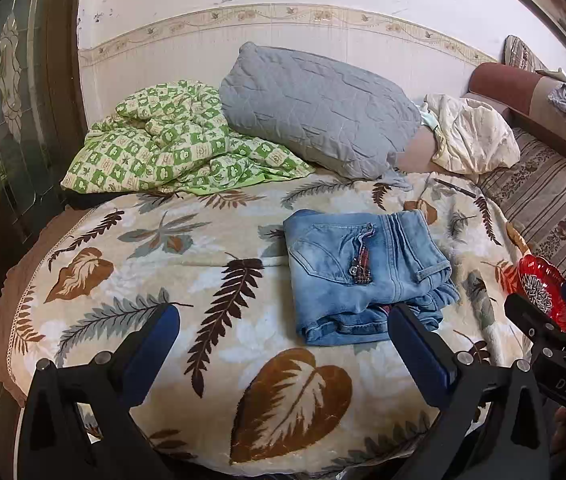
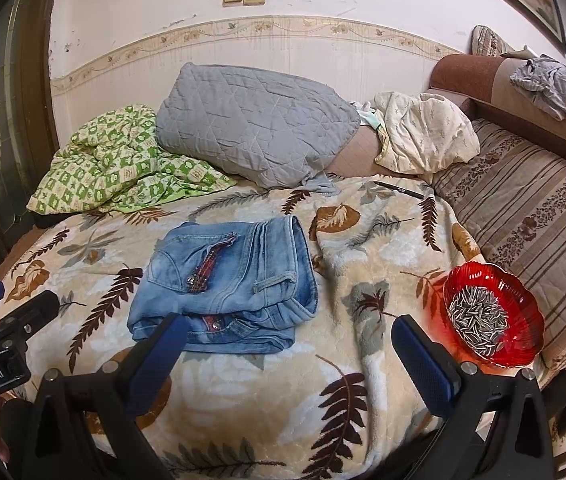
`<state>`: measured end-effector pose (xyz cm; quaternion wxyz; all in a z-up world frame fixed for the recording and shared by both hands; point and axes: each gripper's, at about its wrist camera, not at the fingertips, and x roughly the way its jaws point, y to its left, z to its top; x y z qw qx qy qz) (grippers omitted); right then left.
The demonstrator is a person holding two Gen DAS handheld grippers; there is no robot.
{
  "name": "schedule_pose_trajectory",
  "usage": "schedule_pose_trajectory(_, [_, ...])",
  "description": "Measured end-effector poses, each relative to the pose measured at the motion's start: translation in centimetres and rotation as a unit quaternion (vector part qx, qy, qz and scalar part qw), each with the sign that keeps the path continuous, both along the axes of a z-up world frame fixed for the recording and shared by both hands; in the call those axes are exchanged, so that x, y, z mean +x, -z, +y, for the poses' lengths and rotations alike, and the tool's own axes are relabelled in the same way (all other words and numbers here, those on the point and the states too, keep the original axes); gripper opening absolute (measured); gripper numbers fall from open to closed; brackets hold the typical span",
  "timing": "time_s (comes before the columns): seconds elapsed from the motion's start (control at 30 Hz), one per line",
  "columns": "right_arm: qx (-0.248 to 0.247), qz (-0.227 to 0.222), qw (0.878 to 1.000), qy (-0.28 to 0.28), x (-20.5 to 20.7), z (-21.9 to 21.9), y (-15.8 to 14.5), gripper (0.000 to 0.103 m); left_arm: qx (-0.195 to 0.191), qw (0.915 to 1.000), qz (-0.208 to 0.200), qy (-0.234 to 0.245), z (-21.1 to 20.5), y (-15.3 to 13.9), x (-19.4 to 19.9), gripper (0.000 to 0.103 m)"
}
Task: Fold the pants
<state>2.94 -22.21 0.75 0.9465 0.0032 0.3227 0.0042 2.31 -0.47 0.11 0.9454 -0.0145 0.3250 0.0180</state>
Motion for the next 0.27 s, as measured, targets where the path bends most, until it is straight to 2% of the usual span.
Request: schedule_pose_trajectory(0.27, [0.0, 0.001, 1.0, -0.002, 0.0, -0.18, 0.25, 0.103, -0.004, 0.9998, -0.014, 0.013, 0.41, 0.1, -0.46, 0.103])
